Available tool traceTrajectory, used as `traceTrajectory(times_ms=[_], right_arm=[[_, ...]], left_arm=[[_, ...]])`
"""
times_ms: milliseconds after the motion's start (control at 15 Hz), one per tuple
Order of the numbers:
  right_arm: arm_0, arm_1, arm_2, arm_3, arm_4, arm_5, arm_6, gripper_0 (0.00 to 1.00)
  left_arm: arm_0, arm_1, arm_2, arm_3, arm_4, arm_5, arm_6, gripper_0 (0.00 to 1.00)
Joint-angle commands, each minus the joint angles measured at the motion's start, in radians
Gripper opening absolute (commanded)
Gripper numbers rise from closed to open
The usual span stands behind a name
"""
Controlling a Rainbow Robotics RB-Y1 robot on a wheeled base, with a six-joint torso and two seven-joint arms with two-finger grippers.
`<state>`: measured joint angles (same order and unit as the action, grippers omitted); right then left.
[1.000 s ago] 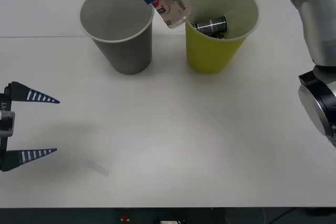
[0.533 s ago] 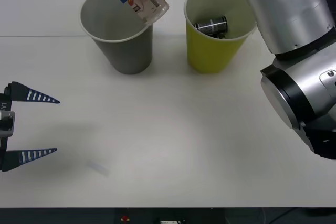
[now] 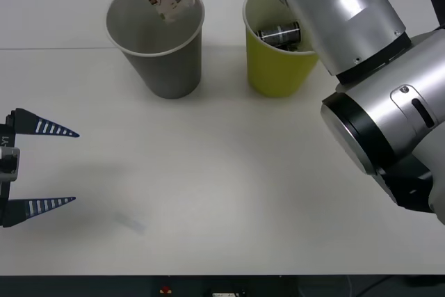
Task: Put the can into the green bin and the plastic bottle into the gray bin
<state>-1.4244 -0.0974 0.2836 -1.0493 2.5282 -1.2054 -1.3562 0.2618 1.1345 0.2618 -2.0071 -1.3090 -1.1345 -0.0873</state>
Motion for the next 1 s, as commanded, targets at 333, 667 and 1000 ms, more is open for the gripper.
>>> traceTrajectory(times_ms=[333, 667, 1000], right_arm=[[0.001, 0.010, 0.014, 0.028, -0.014, 0.055, 0.015, 0.89], [0.001, 0.007, 0.006, 0.028, -0.022, 0.064, 0.057, 1.00], [0.001, -0.042, -0.044, -0.023, -0.057, -0.009, 0.068, 1.00]], left_arm=[[0.000, 0.000, 0.000, 0.000, 0.000, 0.000, 0.000, 1.00], [0.000, 0.000, 0.000, 0.000, 0.000, 0.000, 0.000, 1.00], [0.000, 0.000, 0.000, 0.000, 0.000, 0.000, 0.000, 1.00]])
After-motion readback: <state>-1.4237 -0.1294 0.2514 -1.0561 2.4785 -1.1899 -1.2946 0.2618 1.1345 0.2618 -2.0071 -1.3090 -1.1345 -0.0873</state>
